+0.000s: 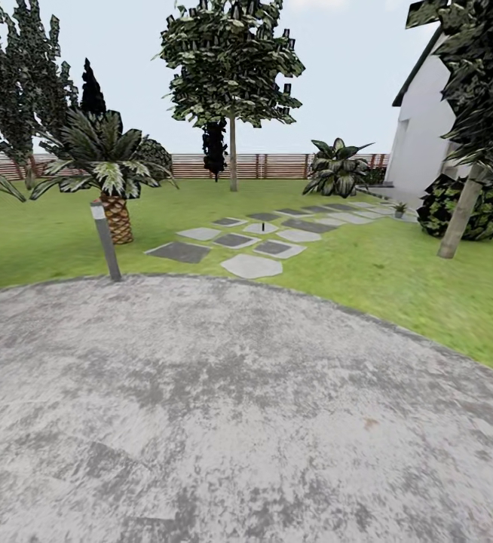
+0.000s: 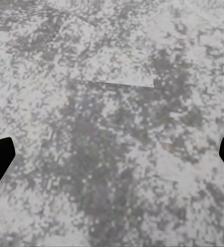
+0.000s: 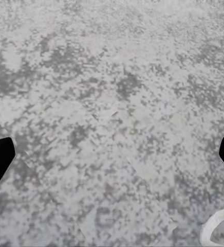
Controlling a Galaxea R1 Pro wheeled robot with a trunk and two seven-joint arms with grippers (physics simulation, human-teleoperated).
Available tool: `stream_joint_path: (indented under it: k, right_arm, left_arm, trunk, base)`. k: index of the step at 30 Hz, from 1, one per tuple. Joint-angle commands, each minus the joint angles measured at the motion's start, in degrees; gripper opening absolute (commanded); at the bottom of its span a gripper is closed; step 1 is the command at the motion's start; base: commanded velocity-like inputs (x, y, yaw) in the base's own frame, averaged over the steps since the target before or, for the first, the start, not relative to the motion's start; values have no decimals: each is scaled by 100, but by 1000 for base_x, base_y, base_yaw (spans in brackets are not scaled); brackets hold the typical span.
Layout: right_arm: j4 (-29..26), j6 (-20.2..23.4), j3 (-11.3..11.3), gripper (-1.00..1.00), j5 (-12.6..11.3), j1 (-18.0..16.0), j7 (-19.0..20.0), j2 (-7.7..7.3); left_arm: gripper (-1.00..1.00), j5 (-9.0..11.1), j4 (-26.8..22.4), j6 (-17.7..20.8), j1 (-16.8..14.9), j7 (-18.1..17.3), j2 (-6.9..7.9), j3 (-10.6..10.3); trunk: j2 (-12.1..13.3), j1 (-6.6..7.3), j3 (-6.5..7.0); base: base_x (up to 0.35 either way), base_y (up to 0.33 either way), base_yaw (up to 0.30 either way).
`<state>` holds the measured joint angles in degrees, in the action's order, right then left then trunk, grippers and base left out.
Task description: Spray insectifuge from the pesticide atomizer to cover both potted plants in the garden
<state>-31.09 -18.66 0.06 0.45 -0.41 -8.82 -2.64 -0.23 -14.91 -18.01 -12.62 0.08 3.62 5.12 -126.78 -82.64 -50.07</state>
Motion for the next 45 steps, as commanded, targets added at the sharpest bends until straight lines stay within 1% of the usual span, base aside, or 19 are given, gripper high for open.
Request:
stream_joint_path:
  k: [1,45]
  right_arm:
    - [5,-16,2,100,6,-3,-14,0]
    - [6,-16,3,100,8,-3,-14,0]
  left_arm:
    - [100,-3,5,-19,-3,1,-1,15]
    - [100,-3,5,-18,-3,1,-1,15]
  trunk:
    - [-2,-2,-5]
    - [-2,-2,-5]
  base:
    - [339,0,0]
    - [339,0,0]
